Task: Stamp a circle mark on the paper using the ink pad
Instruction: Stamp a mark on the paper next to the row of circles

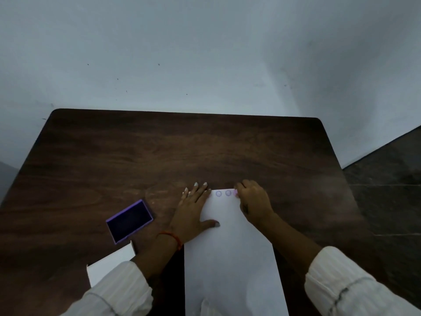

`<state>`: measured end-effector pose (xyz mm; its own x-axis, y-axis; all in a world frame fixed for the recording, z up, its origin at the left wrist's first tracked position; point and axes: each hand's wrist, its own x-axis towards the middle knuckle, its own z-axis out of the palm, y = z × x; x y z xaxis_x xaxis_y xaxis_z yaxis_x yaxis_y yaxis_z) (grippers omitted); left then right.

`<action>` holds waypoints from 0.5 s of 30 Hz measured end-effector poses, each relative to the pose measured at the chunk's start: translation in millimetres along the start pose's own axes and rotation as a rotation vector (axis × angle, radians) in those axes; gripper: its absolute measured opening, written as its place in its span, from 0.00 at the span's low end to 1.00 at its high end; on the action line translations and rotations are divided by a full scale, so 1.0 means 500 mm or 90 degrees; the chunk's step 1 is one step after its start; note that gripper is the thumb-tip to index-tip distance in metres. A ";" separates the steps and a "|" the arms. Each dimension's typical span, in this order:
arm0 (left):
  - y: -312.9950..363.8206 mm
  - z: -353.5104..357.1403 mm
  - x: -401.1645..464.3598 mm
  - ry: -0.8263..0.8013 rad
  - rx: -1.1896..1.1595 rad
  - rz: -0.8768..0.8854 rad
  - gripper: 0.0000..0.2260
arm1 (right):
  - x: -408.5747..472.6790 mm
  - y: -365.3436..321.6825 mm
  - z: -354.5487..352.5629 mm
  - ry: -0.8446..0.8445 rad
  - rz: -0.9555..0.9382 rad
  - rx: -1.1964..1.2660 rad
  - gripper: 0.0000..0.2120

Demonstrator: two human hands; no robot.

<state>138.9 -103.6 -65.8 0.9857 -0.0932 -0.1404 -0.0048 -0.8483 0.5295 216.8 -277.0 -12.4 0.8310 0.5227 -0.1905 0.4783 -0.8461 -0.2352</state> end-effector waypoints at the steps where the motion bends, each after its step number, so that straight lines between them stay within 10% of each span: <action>1: 0.001 -0.002 0.000 -0.007 0.001 -0.004 0.47 | 0.001 0.001 0.000 0.000 0.001 0.000 0.16; 7: 0.015 -0.021 -0.001 -0.042 -0.002 -0.021 0.46 | 0.005 0.002 -0.019 -0.030 0.073 0.083 0.12; 15: 0.034 -0.076 -0.045 0.058 -0.082 -0.060 0.38 | -0.064 -0.009 -0.013 0.218 0.410 0.884 0.08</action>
<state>123.0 -96.1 -21.7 0.9920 0.0365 -0.1209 0.1043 -0.7766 0.6213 189.9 -290.5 0.8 0.8993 -0.0861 -0.4287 -0.4339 -0.0540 -0.8994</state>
